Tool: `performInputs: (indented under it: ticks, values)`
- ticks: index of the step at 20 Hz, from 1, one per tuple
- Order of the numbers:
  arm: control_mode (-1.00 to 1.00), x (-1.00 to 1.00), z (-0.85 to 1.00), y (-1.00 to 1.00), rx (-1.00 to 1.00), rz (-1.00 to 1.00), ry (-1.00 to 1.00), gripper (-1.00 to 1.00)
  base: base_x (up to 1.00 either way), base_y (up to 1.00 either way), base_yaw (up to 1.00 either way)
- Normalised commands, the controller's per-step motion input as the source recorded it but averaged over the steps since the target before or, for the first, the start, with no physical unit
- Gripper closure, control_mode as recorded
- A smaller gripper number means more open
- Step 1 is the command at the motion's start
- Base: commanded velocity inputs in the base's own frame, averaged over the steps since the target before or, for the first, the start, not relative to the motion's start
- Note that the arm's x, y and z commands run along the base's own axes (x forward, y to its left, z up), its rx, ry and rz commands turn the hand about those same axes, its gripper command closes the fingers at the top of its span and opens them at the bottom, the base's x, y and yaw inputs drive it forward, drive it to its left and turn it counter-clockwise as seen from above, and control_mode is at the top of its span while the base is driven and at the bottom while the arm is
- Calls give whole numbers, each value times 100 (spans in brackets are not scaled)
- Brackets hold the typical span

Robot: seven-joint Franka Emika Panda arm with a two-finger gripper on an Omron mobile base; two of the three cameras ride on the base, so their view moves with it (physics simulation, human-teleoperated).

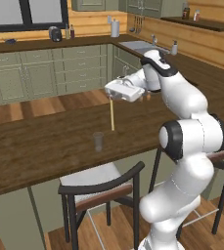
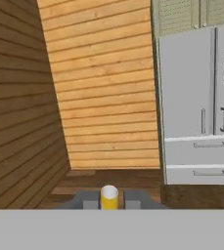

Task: Take a straw from the drawer in front and place it inside the glass cup on the dining counter.

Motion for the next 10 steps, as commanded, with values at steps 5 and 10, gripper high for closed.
performInputs:
  ticks: [5,10]
  values:
    - [-100,-35,-5,0,4,13,-16,100,0,0,0]
    - [-100,1,-10,0,9,9,-9,100,0,0,0]
